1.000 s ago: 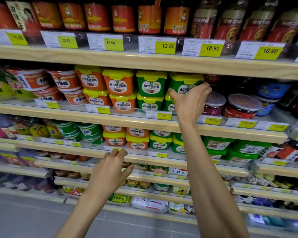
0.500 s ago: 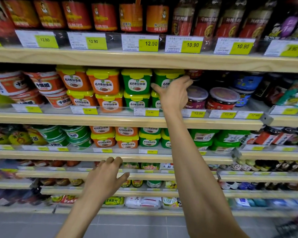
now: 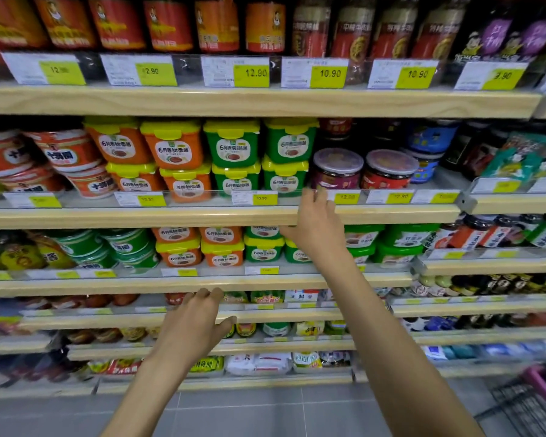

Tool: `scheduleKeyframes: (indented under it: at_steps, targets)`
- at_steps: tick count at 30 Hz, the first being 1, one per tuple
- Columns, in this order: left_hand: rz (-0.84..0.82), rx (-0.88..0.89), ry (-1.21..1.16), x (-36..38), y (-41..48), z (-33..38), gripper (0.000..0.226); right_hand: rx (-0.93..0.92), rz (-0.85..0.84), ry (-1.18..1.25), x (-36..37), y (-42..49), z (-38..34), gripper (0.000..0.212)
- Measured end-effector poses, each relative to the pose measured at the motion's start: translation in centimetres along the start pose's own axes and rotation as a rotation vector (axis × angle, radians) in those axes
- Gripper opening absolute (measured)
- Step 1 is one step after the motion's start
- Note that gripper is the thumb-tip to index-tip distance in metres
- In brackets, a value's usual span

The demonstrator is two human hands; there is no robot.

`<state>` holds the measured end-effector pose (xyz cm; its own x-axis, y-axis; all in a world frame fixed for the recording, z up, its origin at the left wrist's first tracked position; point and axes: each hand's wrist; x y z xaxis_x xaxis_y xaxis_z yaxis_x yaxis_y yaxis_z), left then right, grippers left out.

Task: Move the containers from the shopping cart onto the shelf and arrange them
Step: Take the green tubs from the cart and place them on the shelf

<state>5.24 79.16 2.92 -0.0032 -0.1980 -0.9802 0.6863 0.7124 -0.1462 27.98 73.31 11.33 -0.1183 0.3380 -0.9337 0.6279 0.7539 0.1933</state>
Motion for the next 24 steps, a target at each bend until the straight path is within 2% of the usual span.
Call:
scheduleKeyframes:
  at_steps: [4,7,10,16,19,24]
  targets:
    - [-0.067,0.086,0.081,0.0,1.8,2.2,0.055,-0.033,-0.176,-0.32,0.8,-4.0,3.3,0.074]
    - [-0.114,0.174,0.111,0.4,3.1,4.7,0.057,0.006,-0.283,-0.436,0.8,-6.7,6.9,0.071]
    - [-0.143,0.259,0.151,0.9,4.1,8.0,0.06,0.074,-0.34,-0.471,0.3,-9.2,11.6,0.064]
    - [-0.182,0.445,0.203,2.9,5.1,17.1,0.069,0.299,-0.416,-0.494,-1.2,-15.4,22.0,0.066]
    - [-0.193,0.543,0.255,4.3,5.0,23.4,0.066,0.437,-0.455,-0.473,-2.4,-19.4,28.0,0.062]
    - [-0.175,0.708,0.283,6.7,3.7,36.1,0.055,0.634,-0.443,-0.42,-5.4,-27.7,38.9,0.068]
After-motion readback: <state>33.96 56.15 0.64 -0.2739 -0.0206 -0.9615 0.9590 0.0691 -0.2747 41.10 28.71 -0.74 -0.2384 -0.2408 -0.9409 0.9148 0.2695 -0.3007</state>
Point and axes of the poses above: each hand's wrist, its own y-axis towards the middle knuckle, its own x-axis out of the palm, z = x × y, and after that the axes turned 2 degrees about -x, right-handed
